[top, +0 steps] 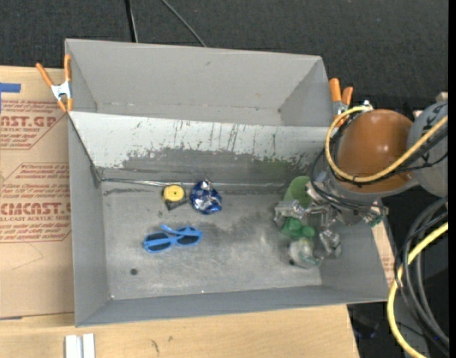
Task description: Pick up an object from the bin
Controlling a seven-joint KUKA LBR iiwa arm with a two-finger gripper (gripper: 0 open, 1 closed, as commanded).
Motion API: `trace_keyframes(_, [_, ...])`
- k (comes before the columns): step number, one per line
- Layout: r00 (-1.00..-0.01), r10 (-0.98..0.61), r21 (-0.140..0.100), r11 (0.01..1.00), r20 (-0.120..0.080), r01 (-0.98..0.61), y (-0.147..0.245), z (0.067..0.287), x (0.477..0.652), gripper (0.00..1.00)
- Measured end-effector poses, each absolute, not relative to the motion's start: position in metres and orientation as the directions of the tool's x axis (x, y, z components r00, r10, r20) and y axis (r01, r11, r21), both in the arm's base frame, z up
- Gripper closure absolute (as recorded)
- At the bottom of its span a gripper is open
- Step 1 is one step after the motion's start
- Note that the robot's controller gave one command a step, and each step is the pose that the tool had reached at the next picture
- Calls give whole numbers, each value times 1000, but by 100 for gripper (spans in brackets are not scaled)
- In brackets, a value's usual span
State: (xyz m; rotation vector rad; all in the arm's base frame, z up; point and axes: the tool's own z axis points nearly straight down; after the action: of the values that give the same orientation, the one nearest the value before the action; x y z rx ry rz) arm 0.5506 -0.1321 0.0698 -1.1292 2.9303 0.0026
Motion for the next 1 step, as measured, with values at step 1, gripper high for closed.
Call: trace_keyframes(1, [-741,-671,1,741,-3,-671,-132,70,551,100])
